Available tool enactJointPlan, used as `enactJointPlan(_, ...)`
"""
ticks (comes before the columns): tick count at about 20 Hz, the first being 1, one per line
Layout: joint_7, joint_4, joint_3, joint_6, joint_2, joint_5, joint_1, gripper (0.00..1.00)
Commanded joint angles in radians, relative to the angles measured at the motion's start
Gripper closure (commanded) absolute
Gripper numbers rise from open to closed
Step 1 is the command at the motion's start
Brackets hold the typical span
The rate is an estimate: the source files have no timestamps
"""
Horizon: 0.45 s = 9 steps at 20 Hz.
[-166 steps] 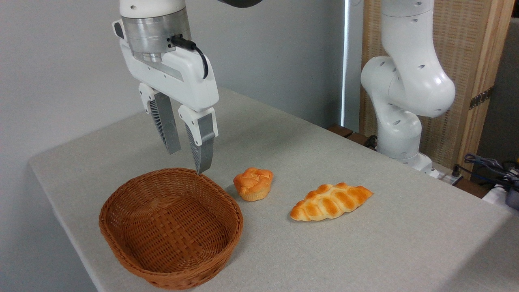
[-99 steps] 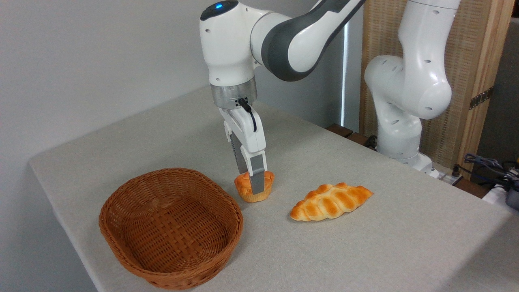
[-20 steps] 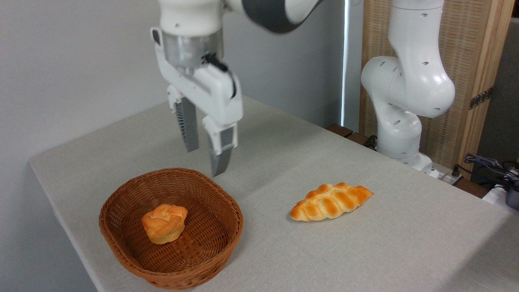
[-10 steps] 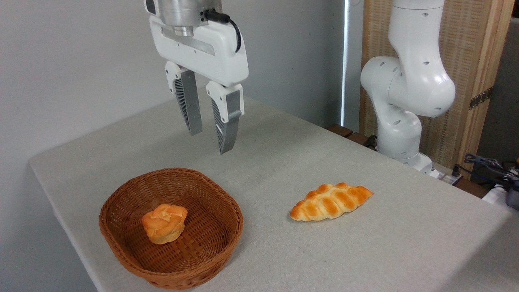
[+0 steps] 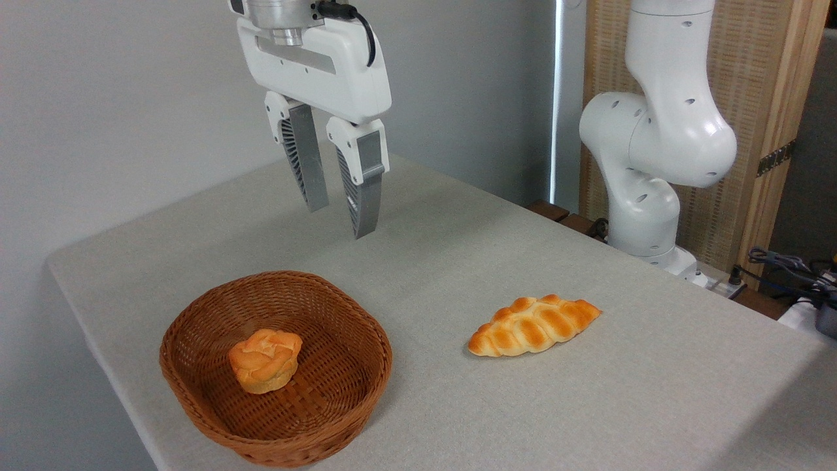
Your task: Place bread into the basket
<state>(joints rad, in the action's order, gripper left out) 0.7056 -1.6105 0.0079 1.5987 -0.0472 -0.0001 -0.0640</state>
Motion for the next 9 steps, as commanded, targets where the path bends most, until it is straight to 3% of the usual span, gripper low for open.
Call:
enactJointPlan(1, -0.015, 0.066, -0.011, -0.060, 0.041, 0.020, 0.010, 0.00)
enactJointPlan(9, -0.011, 0.064, -0.006, -0.052, 0.041, 0.009, 0.010, 0.00)
